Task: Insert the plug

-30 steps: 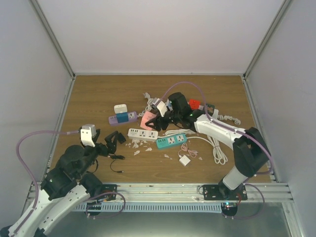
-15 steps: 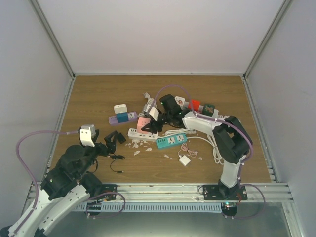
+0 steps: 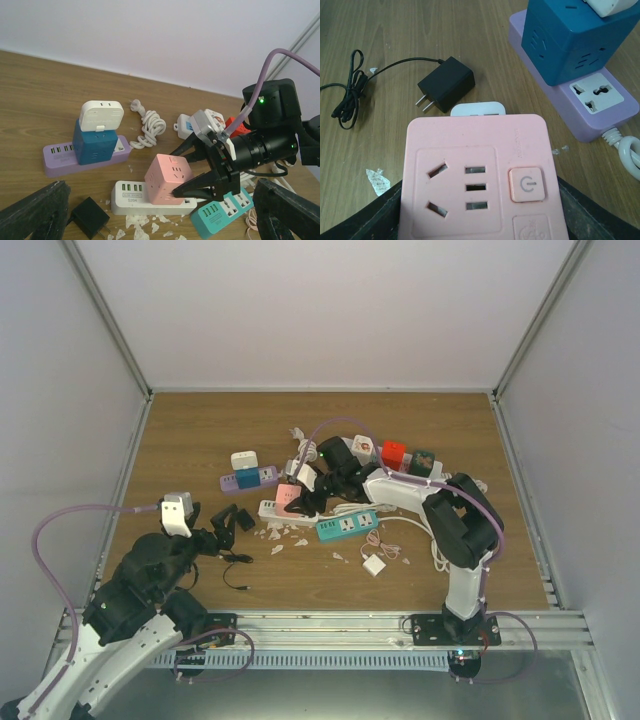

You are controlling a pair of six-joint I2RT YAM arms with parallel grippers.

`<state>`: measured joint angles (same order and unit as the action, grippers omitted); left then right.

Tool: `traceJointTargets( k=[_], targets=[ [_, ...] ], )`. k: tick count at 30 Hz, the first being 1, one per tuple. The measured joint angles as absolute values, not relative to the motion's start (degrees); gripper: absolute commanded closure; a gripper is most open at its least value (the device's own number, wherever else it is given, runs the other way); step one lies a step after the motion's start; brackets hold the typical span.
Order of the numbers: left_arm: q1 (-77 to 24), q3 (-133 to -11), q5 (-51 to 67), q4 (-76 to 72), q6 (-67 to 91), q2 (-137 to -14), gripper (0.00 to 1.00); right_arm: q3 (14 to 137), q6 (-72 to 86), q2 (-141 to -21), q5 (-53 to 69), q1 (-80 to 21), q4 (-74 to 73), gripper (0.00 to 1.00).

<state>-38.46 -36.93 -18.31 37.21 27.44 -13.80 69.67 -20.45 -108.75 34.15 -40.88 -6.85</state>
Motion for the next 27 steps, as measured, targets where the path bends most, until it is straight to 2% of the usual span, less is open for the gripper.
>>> traceJointTargets(
  k=[27],
  targets=[
    [-37.7,-36.9,-18.3,37.2,27.4,-14.5,0.01,65.7,-19.4,-108.9,29.6,-42.5,-1.4,0.7]
  ],
)
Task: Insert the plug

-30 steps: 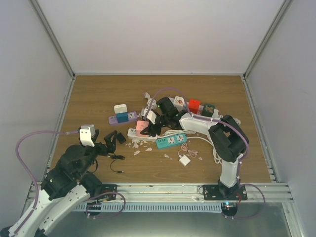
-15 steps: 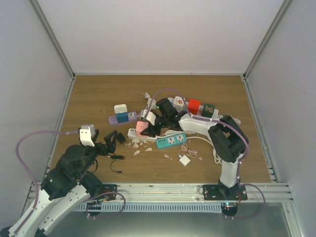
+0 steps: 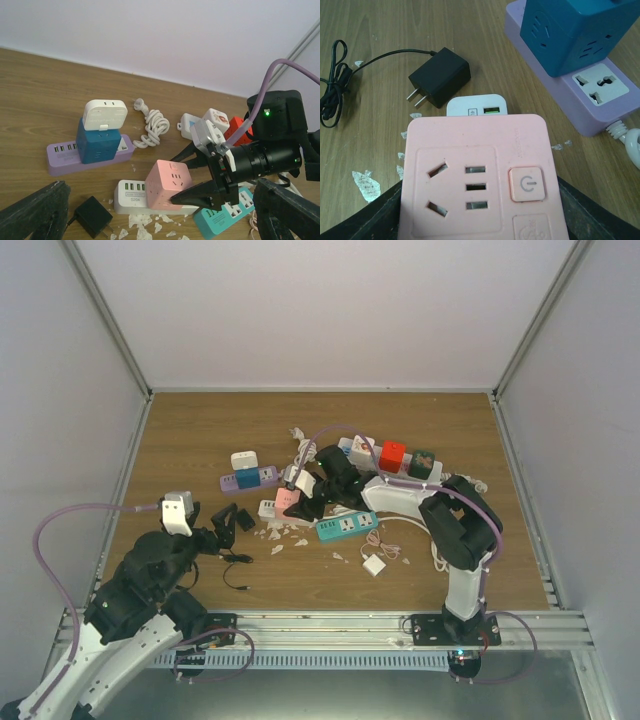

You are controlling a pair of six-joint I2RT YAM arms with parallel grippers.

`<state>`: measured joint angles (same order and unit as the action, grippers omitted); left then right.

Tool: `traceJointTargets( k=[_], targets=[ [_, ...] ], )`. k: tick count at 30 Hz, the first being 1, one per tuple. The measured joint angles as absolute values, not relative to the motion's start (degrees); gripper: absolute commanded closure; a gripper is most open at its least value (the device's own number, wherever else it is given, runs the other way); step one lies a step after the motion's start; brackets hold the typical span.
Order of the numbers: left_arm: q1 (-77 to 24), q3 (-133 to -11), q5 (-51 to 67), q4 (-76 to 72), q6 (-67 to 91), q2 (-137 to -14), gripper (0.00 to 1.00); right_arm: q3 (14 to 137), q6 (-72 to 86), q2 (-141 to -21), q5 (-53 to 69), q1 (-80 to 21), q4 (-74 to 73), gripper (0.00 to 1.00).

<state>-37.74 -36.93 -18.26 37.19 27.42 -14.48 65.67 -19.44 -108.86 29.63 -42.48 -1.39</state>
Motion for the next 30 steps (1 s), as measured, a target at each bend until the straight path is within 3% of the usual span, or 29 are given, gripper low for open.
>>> traceJointTargets(
  k=[15,25,30],
  targets=[
    [-37.2,-36.9,-18.2,37.2,27.4,-14.6,0.01,71.6,-20.8,-113.4,22.8,-45.3,-1.9,0.69],
    [-37.0,-36.9,-18.2,37.2,27.4,-14.9,0.01,74.5,-19.3,-114.8,20.8,-46.0,-3.5,0.57],
    [-36.9,-36.9,-18.1,37.2,27.4,-15.0,0.01,74.6,-17.3,-114.3,19.9,-46.0,-4.4,0.57]
  ],
)
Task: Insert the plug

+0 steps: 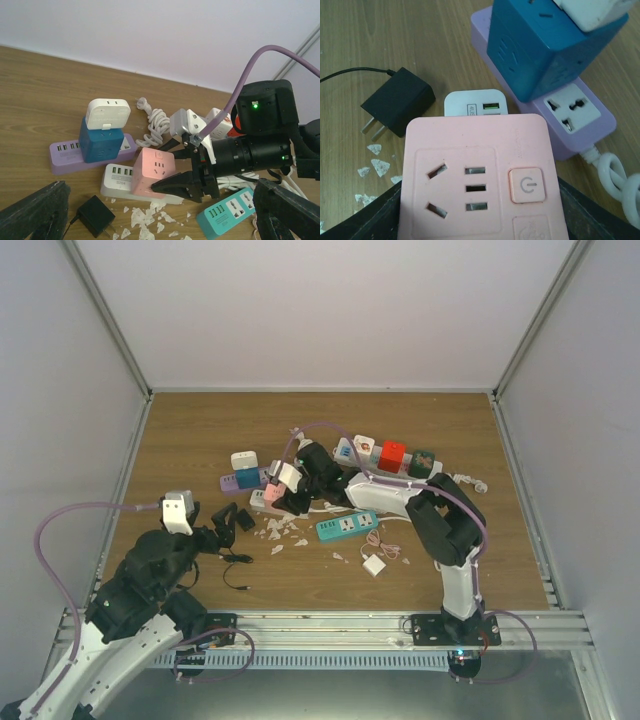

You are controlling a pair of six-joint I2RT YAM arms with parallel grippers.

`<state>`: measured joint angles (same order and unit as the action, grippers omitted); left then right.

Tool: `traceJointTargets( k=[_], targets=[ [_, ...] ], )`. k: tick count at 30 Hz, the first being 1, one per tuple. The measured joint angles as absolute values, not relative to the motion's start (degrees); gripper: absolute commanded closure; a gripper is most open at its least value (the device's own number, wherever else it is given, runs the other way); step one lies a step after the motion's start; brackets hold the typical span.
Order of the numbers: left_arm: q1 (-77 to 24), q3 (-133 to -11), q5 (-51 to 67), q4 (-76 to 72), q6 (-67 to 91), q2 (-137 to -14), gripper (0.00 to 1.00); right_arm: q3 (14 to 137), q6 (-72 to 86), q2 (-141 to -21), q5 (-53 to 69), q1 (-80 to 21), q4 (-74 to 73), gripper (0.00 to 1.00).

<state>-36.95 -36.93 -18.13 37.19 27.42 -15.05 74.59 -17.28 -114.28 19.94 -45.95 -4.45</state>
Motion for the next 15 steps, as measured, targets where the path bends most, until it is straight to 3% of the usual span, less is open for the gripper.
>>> traceJointTargets(
  k=[15],
  targets=[
    [-36.6,-36.9,-17.7,37.1,27.4,-15.2,0.01,73.6,-14.1,-112.4,17.5,-45.2,-7.4,0.53]
  ],
)
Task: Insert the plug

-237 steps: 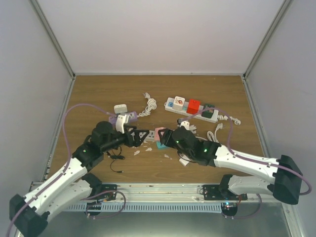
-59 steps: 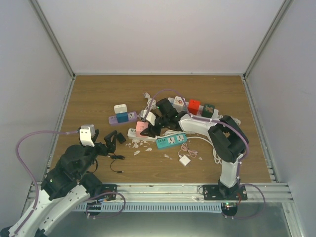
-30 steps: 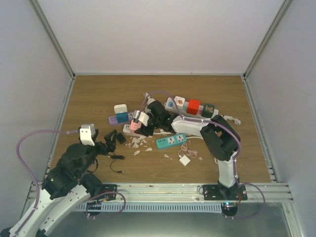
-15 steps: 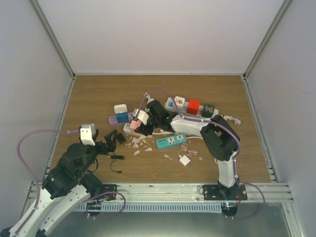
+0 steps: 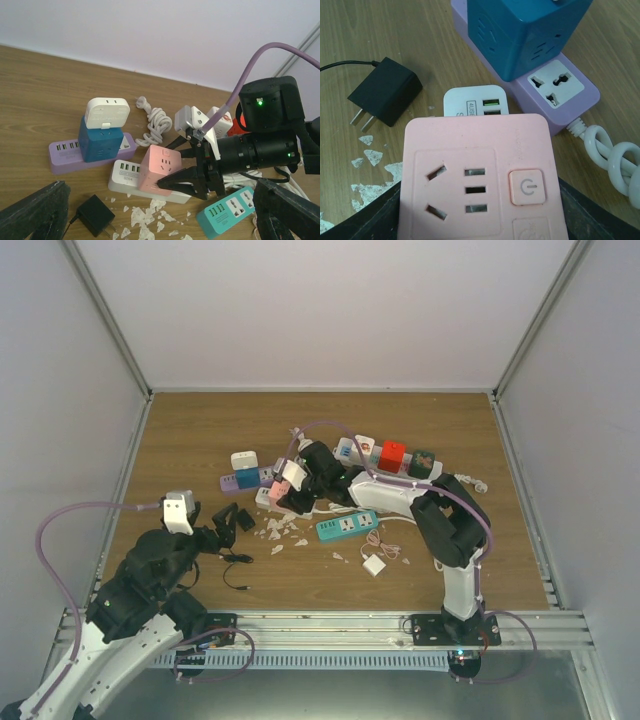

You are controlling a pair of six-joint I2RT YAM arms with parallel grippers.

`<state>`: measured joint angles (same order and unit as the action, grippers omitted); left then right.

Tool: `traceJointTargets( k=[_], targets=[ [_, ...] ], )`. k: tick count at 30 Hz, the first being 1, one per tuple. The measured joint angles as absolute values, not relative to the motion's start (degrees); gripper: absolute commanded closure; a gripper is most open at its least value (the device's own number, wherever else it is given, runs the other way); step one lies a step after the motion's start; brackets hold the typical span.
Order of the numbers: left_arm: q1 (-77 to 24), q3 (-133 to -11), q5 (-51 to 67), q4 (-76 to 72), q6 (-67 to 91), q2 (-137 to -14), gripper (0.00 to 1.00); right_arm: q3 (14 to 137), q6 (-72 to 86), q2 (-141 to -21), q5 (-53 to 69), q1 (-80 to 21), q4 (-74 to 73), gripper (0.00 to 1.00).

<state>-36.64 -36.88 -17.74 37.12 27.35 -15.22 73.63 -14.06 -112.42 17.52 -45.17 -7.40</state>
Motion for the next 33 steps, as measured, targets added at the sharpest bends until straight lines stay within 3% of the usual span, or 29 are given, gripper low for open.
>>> traceJointTargets(
  k=[5,11,24,33],
  targets=[
    [-36.6,-36.5,-17.1,37.1,26.9,-15.3,0.01,74.3,-12.5,-112.2,15.3,-45.5,-8.3,0.23],
    [-36.6,-36.5,-16.9,37.1,26.5,-15.7,0.01,74.5,-9.5,-111.7,9.5,-45.7,-15.0,0.02],
    [-36.6,-36.5,-16.9,37.1,26.4,-15.7,0.01,74.5,-5.4,-100.2,8.6,-48.4,-15.3,0.0],
    [-36.6,-36.5,-16.6,37.1,26.3,-15.7,0.01,62.0,13.7,-83.2,-7.2,-48.3,-13.5,0.03]
  ],
)
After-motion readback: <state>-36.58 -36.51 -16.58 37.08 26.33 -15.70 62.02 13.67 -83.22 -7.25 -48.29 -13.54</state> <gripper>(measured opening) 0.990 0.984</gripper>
